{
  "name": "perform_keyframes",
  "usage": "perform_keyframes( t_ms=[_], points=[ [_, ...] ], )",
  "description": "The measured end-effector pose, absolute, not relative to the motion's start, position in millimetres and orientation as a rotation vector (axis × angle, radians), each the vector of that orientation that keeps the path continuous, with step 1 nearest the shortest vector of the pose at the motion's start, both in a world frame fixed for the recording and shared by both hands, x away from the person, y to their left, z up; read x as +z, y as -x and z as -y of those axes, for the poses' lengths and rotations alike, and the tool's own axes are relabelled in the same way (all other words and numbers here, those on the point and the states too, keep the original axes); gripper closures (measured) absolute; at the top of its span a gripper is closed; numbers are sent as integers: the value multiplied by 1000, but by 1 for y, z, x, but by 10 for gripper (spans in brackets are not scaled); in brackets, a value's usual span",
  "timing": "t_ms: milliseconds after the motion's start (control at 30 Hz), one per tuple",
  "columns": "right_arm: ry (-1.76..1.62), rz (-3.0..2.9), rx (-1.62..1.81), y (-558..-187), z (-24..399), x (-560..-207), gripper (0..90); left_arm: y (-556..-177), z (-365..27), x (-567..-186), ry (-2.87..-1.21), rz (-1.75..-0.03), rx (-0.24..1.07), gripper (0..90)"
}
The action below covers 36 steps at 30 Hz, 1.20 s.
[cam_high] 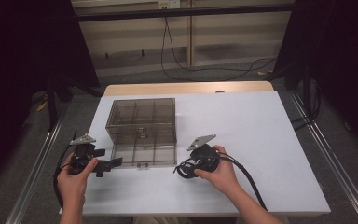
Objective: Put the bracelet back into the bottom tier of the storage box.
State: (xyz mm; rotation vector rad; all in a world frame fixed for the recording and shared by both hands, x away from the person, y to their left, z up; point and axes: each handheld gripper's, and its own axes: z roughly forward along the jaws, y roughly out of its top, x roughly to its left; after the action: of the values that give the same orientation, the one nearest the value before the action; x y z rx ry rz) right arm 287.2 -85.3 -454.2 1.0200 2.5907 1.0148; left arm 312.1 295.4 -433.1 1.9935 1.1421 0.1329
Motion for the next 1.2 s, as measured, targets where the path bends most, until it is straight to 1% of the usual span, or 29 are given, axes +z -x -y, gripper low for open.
perform_keyframes(
  t_ms=[367, 667, 800, 900, 933, 1033, 1200],
  points=[
    [-1023, -2605, 1004, -288, 88, -453, 379, -310, -295, -431, -1939, -1156, 132, 56],
    [-1044, -2653, 949, -288, 88, -453, 315, -309, -292, -429, -1948, -1149, 134, 56],
    [-1039, -2673, 926, -287, 86, -456, 272, -309, -291, -429, -1969, -1148, 150, 55],
    [-1051, -2694, 903, -288, 84, -458, 243, -309, -289, -430, -1971, -1152, 191, 40],
    [-1038, -2702, 894, -288, 84, -459, 239, -309, -289, -430, -1970, -1148, 176, 40],
    [-1035, -2723, 860, -287, 82, -462, 240, -309, -288, -429, -1976, -1135, 197, 39],
    [-1014, -2726, 816, -287, 79, -466, 291, -309, -288, -428, -1965, -1129, 183, 38]
  ],
)
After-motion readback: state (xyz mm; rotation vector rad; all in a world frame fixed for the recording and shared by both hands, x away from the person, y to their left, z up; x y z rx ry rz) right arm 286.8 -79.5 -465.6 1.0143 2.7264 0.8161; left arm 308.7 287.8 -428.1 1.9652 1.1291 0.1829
